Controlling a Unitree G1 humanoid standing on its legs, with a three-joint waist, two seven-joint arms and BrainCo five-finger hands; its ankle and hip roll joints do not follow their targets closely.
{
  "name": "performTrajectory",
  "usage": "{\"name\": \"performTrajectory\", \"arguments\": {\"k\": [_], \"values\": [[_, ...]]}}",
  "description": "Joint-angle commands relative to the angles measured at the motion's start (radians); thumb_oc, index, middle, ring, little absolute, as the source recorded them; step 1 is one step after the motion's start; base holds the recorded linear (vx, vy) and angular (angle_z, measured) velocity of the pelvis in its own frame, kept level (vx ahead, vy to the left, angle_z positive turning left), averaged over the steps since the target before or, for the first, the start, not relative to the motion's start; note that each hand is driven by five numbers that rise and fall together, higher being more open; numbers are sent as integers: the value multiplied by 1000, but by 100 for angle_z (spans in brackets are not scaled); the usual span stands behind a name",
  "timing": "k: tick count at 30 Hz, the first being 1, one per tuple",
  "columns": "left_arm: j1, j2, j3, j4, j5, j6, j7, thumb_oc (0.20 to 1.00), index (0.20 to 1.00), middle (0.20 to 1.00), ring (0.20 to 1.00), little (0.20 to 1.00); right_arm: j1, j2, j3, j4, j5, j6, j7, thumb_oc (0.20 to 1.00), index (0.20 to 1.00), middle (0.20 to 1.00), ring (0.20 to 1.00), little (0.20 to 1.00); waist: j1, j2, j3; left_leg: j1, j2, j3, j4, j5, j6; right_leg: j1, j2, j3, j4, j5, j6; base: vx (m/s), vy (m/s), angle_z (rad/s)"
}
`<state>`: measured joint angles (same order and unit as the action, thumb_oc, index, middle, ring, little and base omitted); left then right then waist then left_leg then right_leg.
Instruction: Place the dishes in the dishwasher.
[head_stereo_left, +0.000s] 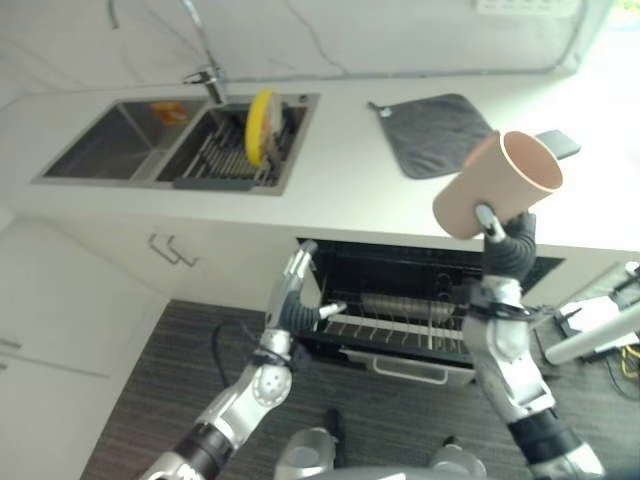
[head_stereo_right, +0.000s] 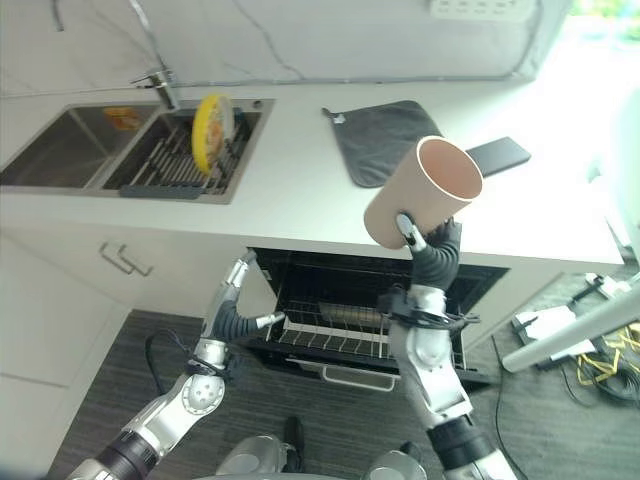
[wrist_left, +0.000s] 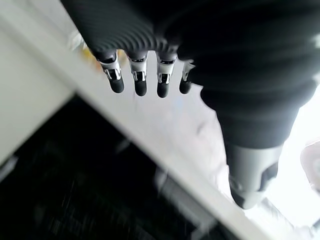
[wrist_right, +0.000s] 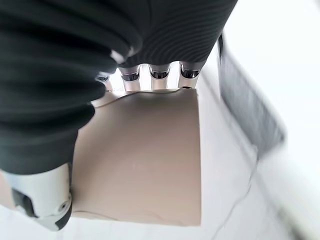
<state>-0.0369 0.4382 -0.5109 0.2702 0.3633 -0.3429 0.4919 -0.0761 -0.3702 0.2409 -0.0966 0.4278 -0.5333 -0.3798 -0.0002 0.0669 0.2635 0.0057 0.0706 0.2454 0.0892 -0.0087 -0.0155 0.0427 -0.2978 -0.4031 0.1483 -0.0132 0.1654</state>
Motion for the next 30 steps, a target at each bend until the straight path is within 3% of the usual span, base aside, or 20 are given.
{"name": "performTrajectory", "arguments": {"k": [1,3,7,12,16,19,22,27,30], "values": [[-37,46,-13,-34,-33,6,-200,1000,1000,1000,1000,1000,-70,6,-37,-70,30,-27,193,200,200,200,200,200,8,-17,4,76,62,59,71,-140,-1,-13,16,23,12,-40,-1,-4,89,-30],[-24,83,-20,2,-42,-3,-302,1000,1000,1000,1000,1000,-52,-25,-59,-24,79,-10,283,200,200,200,200,200,-13,-15,8,72,65,68,80,-143,-3,-26,18,35,11,-37,1,-3,111,-32],[-33,145,-68,24,97,-25,-403,1000,1000,1000,1000,1000,-41,-65,-77,41,82,0,427,200,200,200,200,200,-44,-12,17,63,74,88,94,-146,-7,-52,13,45,18,-31,10,4,86,-26],[-113,210,-125,-6,103,19,-466,1000,1000,1000,1000,1000,-88,-149,-60,90,56,34,517,200,200,200,200,200,-63,-5,46,31,88,85,119,-147,-13,-97,16,59,65,-53,5,-27,79,-18],[-189,258,-167,-29,121,25,-567,1000,1000,1000,1000,1000,-166,-246,-48,123,-72,35,580,200,200,200,200,200,-60,-2,81,-20,103,73,154,-145,-19,-157,6,57,159,-95,-11,-68,35,-5],[-242,294,-202,-45,126,33,-584,1000,1000,1000,1000,1000,-247,-304,-14,157,-91,58,588,200,200,200,200,200,-54,0,110,-69,109,57,201,-142,-24,-205,-4,56,239,-122,-25,-78,-20,6],[-293,342,-208,-73,152,41,-543,1000,1000,1000,1000,1000,-335,-381,18,213,-186,31,581,200,200,200,200,200,-33,2,146,-136,99,27,247,-139,-23,-262,-10,57,305,-141,-41,-124,-75,26],[-316,384,-209,-112,192,14,-511,1000,1000,1000,1000,1000,-400,-442,51,280,-289,-19,544,200,200,200,200,200,-12,6,170,-176,86,-2,269,-136,-23,-287,-9,55,329,-146,-47,-57,-52,20],[-359,452,-214,-151,178,-25,-514,1000,1000,1000,1000,1000,-470,-498,99,348,-331,-27,497,200,200,200,200,200,12,7,199,-228,80,-23,295,-132,-20,-326,-17,52,357,-143,-49,-95,-94,18]]}}
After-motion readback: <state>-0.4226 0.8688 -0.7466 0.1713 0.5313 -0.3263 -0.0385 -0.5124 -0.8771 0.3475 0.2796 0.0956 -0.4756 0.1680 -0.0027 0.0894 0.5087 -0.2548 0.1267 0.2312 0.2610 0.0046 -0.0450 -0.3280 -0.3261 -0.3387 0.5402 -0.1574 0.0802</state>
